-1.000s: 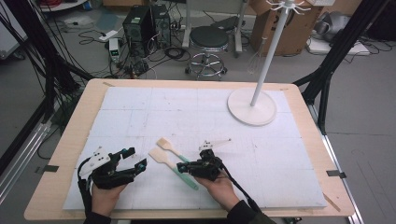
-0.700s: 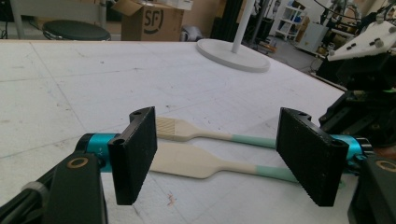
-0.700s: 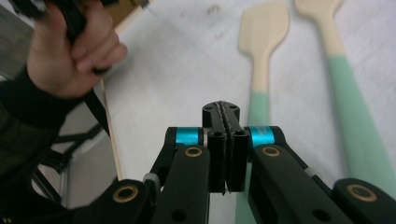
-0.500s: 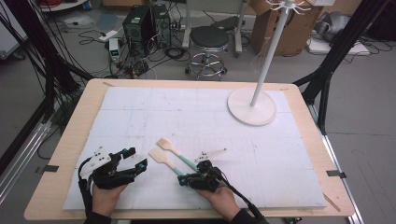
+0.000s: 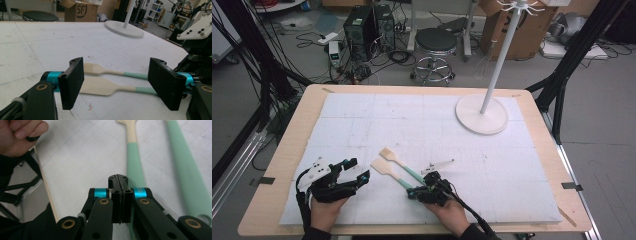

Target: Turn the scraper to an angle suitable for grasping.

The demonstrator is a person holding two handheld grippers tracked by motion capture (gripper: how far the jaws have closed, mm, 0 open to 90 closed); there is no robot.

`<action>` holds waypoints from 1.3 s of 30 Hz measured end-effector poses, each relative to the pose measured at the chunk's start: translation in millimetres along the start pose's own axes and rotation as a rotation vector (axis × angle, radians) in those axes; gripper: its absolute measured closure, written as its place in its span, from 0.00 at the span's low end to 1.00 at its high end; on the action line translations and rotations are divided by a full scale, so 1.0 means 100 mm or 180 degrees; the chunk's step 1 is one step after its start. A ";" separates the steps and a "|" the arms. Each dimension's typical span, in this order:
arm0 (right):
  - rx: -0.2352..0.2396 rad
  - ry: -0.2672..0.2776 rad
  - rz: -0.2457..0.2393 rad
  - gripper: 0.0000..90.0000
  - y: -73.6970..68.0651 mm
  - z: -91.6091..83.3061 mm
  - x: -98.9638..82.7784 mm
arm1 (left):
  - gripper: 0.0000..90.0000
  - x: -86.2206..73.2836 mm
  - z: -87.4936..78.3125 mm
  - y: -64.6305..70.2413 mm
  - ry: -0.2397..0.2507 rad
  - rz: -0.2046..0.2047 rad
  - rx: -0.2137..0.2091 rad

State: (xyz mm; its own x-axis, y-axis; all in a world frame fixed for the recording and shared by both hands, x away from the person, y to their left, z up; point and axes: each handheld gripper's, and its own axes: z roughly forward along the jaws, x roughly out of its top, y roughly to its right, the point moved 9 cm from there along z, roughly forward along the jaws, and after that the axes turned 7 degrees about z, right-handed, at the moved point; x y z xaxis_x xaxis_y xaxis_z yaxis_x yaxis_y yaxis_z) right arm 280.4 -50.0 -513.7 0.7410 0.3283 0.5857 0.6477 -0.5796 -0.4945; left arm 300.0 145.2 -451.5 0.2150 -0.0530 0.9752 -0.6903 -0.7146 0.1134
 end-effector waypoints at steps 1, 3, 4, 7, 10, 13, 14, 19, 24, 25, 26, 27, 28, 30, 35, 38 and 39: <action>-0.0035 0.0008 -0.0006 1.00 0.01 -0.01 0.00 | 0.33 0.00 0.00 0.00 -0.0002 -0.0004 0.0001; -0.0108 0.0032 -0.0027 1.00 0.03 -0.02 0.01 | 0.33 0.00 0.00 0.00 -0.0003 -0.0008 0.0000; -0.0126 0.0039 -0.0019 1.00 0.04 -0.02 0.01 | 0.33 0.00 0.00 0.00 -0.0003 -0.0006 0.0000; -0.0205 0.0076 -0.0020 1.00 0.08 -0.04 0.02 | 0.33 0.00 0.00 0.00 -0.0003 -0.0008 0.0002; -0.0247 0.0097 -0.0008 1.00 0.11 -0.06 0.03 | 0.33 0.00 0.00 0.00 -0.0002 -0.0004 0.0005; -0.0248 0.0119 0.0089 1.00 0.16 -0.07 0.06 | 0.33 0.00 0.00 0.00 0.0001 -0.0004 -0.0003; -0.0248 0.0143 0.0123 1.00 0.17 -0.07 0.07 | 0.34 0.00 0.00 0.00 -0.0001 -0.0007 -0.0005; -0.0002 0.0326 0.0367 1.00 0.20 -0.09 0.20 | 0.34 0.00 0.00 0.00 -0.0007 -0.0007 -0.0006; 0.0106 0.0415 0.0575 1.00 0.27 -0.06 0.32 | 0.33 0.00 0.01 0.00 0.0001 -0.0014 -0.0008; 0.0118 0.0428 0.0564 1.00 0.27 -0.04 0.35 | 0.34 0.00 0.01 0.00 0.0004 -0.0017 -0.0008; 0.0151 0.0474 0.0606 1.00 0.26 -0.04 0.39 | 0.34 0.00 0.00 0.00 0.0004 -0.0025 -0.0004; 0.0217 0.0485 0.0642 1.00 0.26 -0.03 0.42 | 0.34 0.01 0.00 0.00 0.0005 -0.0029 -0.0009; 0.0220 0.0490 0.0669 1.00 0.26 -0.02 0.45 | 0.34 0.01 0.00 0.00 0.0007 -0.0030 -0.0007; 0.0232 0.0504 0.0653 1.00 0.24 0.01 0.52 | 0.34 0.01 0.00 0.00 0.0013 -0.0018 -0.0001; 0.0317 0.0494 0.0765 1.00 0.21 0.14 0.66 | 0.34 0.01 -0.01 0.00 0.0023 -0.0029 -0.0006; 0.0269 0.0446 0.0810 1.00 0.21 0.22 0.70 | 0.34 0.02 -0.01 -0.01 0.0036 -0.0030 -0.0007; 0.0256 0.0445 0.0805 1.00 0.21 0.25 0.71 | 0.34 0.02 -0.02 -0.01 0.0039 -0.0032 -0.0009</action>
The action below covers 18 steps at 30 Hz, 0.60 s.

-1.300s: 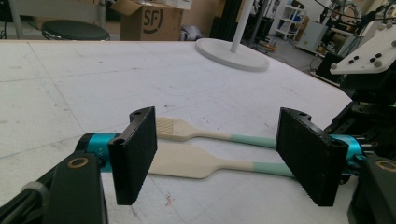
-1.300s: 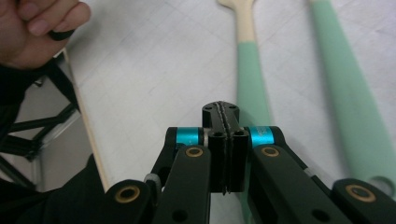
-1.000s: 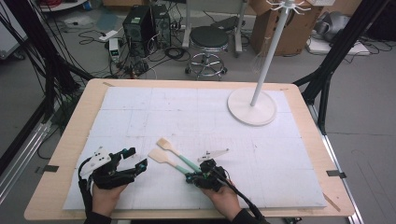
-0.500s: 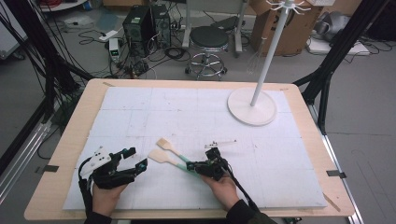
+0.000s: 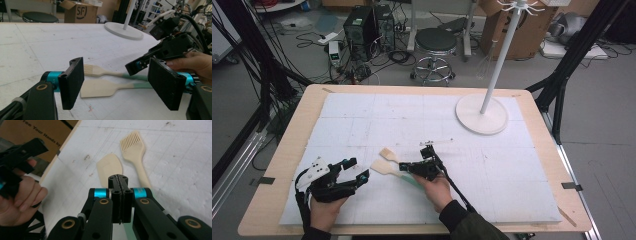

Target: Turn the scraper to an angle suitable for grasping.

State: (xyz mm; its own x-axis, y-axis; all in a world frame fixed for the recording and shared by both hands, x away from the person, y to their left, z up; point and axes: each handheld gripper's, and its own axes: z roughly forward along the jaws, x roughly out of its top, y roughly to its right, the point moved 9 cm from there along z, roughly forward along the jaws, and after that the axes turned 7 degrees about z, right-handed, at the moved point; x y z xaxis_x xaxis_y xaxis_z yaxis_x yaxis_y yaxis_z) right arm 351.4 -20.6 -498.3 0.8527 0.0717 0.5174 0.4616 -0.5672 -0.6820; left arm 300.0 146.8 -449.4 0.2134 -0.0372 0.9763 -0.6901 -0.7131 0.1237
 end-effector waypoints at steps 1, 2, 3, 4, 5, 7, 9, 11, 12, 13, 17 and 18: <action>-0.0045 -0.0004 -0.0003 1.00 0.01 0.02 0.01 | 0.34 0.00 0.00 0.00 0.0008 -0.0010 0.0000; -0.0110 -0.0012 0.0006 1.00 0.03 0.04 0.02 | 0.34 0.00 0.00 0.00 0.0003 -0.0010 -0.0003; -0.0137 -0.0051 0.0037 1.00 0.04 0.06 0.02 | 0.34 0.00 0.00 0.00 0.0001 -0.0011 -0.0005; -0.0169 -0.0069 0.0051 1.00 0.05 0.08 0.02 | 0.34 0.00 0.00 0.00 0.0009 -0.0012 -0.0003; -0.0227 -0.0088 0.0061 1.00 0.07 0.09 0.02 | 0.34 0.00 0.00 0.00 0.0011 -0.0009 -0.0008; -0.0228 -0.0129 0.0115 1.00 0.07 0.11 0.03 | 0.34 0.01 0.00 0.01 0.0012 0.0003 -0.0010; -0.0286 -0.0221 0.0156 1.00 0.08 0.14 0.03 | 0.34 0.01 0.00 0.01 0.0009 0.0001 -0.0006; -0.0310 -0.0275 0.0165 1.00 0.09 0.17 0.02 | 0.34 0.01 0.00 0.01 0.0008 0.0004 -0.0007; -0.0316 -0.0293 0.0170 1.00 0.09 0.17 0.03 | 0.34 0.01 0.00 0.01 0.0005 0.0008 -0.0009; -0.0340 -0.0315 0.0182 1.00 0.10 0.18 0.03 | 0.34 0.01 0.00 0.01 0.0013 0.0000 -0.0010; -0.0364 -0.0342 0.0157 1.00 0.09 0.20 0.04 | 0.34 0.01 0.00 0.00 0.0011 -0.0006 -0.0004; -0.0356 -0.0350 0.0147 1.00 0.07 0.21 0.05 | 0.34 0.01 0.00 0.01 0.0016 -0.0009 -0.0006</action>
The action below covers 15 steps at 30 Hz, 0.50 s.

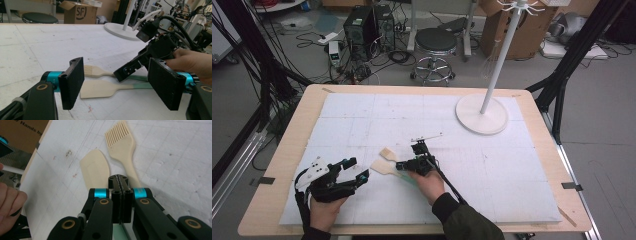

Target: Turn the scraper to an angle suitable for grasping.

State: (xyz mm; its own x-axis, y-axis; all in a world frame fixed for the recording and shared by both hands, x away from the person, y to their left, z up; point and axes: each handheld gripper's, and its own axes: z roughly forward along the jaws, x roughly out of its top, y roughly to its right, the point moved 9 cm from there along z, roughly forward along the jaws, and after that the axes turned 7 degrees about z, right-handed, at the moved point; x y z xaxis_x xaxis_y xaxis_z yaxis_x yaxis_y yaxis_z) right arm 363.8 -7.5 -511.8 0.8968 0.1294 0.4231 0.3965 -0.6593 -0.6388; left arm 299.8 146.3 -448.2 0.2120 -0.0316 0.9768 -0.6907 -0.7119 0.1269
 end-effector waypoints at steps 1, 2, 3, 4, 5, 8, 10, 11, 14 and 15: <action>-0.0001 0.0001 -0.0010 1.00 -0.01 0.01 0.00 | 0.34 0.00 0.00 0.00 -0.0002 -0.0002 0.0001; 0.0009 -0.0013 -0.0013 1.00 -0.02 0.01 0.00 | 0.34 0.00 0.00 0.00 -0.0007 0.0004 0.0003; 0.0037 -0.0059 -0.0018 1.00 -0.05 0.02 -0.02 | 0.34 0.00 0.00 0.00 -0.0007 0.0005 0.0000; 0.0023 -0.0063 -0.0036 1.00 -0.06 0.04 -0.03 | 0.34 0.00 0.00 0.00 -0.0014 0.0004 0.0000; -0.0008 -0.0042 -0.0077 1.00 -0.06 0.05 -0.03 | 0.34 0.00 0.00 0.00 -0.0011 0.0003 0.0002; -0.0013 -0.0055 -0.0080 1.00 -0.07 0.05 -0.04 | 0.34 0.00 0.00 0.00 -0.0011 0.0002 0.0003; -0.0023 -0.0050 -0.0132 1.00 -0.08 0.06 -0.04 | 0.34 -0.01 0.00 -0.01 -0.0018 0.0008 0.0009; -0.0009 -0.0072 -0.0154 1.00 -0.09 0.06 -0.06 | 0.34 -0.01 0.00 0.00 -0.0017 0.0010 0.0002; 0.0024 -0.0123 -0.0217 1.00 -0.14 0.08 -0.10 | 0.34 0.00 0.00 0.00 -0.0005 0.0008 0.0012; 0.0025 -0.0161 -0.0239 1.00 -0.16 0.08 -0.13 | 0.34 0.00 0.00 -0.01 -0.0010 0.0014 0.0013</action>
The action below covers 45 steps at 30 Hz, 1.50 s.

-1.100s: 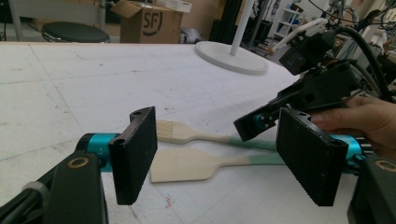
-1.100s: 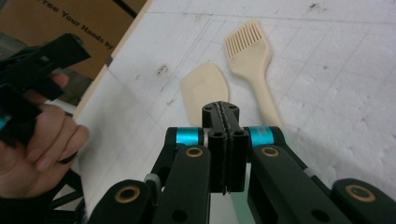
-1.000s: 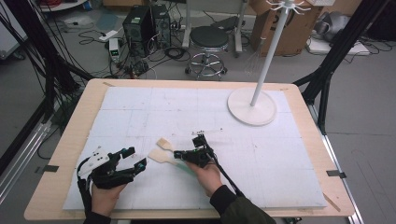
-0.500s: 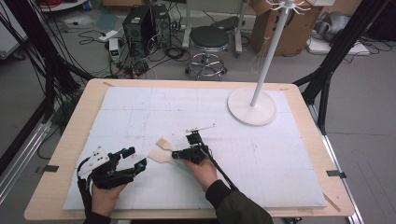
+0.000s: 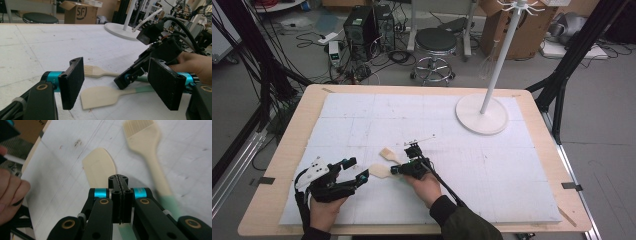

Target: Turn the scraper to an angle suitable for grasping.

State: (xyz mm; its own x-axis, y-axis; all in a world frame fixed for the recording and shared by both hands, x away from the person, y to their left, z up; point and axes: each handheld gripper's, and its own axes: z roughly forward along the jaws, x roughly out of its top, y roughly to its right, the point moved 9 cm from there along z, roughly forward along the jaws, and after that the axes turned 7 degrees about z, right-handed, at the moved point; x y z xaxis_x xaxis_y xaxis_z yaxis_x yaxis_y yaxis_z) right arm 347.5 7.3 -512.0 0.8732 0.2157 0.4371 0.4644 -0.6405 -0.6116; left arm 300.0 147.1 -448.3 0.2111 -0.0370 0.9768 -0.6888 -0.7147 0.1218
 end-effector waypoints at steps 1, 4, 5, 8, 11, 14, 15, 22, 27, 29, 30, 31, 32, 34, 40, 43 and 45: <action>0.0006 -0.0010 -0.0042 1.00 -0.03 0.01 -0.02 | 0.34 0.00 0.00 0.00 0.0005 -0.0001 -0.0003; 0.0055 -0.0108 -0.0153 1.00 -0.11 0.02 -0.10 | 0.34 -0.01 0.00 -0.01 -0.0010 -0.0003 0.0009; 0.0062 -0.0140 -0.0187 1.00 -0.13 0.03 -0.12 | 0.34 0.00 0.00 -0.01 -0.0009 -0.0003 0.0006; 0.0089 -0.0167 -0.0225 1.00 -0.16 0.03 -0.17 | 0.34 0.00 0.00 0.00 -0.0007 -0.0003 0.0005; 0.0129 -0.0169 -0.0192 1.00 -0.17 0.03 -0.20 | 0.34 0.00 0.00 0.00 -0.0009 -0.0004 0.0003; 0.0162 -0.0206 -0.0218 1.00 -0.19 0.02 -0.24 | 0.34 -0.01 0.00 0.00 -0.0014 -0.0002 0.0006; 0.0175 -0.0233 -0.0232 1.00 -0.21 0.02 -0.26 | 0.34 -0.01 0.00 0.00 -0.0019 -0.0002 0.0004; 0.0266 -0.0127 -0.0238 1.00 -0.29 -0.02 -0.24 | 0.34 -0.01 0.00 -0.01 -0.0015 -0.0007 0.0012; 0.0311 -0.0161 -0.0368 1.00 -0.39 -0.08 -0.41 | 0.34 -0.01 0.00 -0.01 -0.0007 -0.0008 0.0013; 0.0352 -0.0130 -0.0406 1.00 -0.40 -0.18 -0.55 | 0.34 0.00 -0.02 -0.01 0.0010 -0.0018 0.0018; 0.0353 -0.0099 -0.0444 1.00 -0.38 -0.25 -0.63 | 0.34 0.00 -0.02 -0.01 0.0016 -0.0023 0.0018; 0.0347 -0.0065 -0.0455 1.00 -0.35 -0.33 -0.72 | 0.34 0.00 -0.02 -0.02 0.0019 -0.0025 0.0018; 0.0348 -0.0044 -0.0406 1.00 -0.30 -0.41 -0.80 | 0.34 -0.01 -0.02 -0.02 0.0002 -0.0025 0.0015; 0.0299 0.0003 -0.0329 1.00 -0.17 -0.53 -0.93 | 0.34 -0.01 0.00 -0.01 -0.0010 -0.0029 0.0000; 0.0326 0.0090 -0.0144 1.00 0.02 -0.70 -1.07 | 0.34 -0.01 0.04 0.03 -0.0035 0.0008 -0.0011; 0.0338 0.0146 -0.0125 1.00 0.04 -0.73 -1.11 | 0.34 -0.02 0.05 0.02 -0.0054 0.0006 -0.0004; 0.0324 0.0168 -0.0119 1.00 0.05 -0.75 -1.14 | 0.34 -0.03 0.05 0.02 -0.0055 0.0005 -0.0005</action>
State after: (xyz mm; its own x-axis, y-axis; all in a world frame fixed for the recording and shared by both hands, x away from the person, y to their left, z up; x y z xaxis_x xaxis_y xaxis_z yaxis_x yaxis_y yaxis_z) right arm 238.8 -75.2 -515.5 0.8471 0.1973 0.4934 0.5116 -0.5539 -0.6568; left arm 301.6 142.8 -451.5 0.2220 -0.0501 0.9737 -0.6902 -0.7135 0.1207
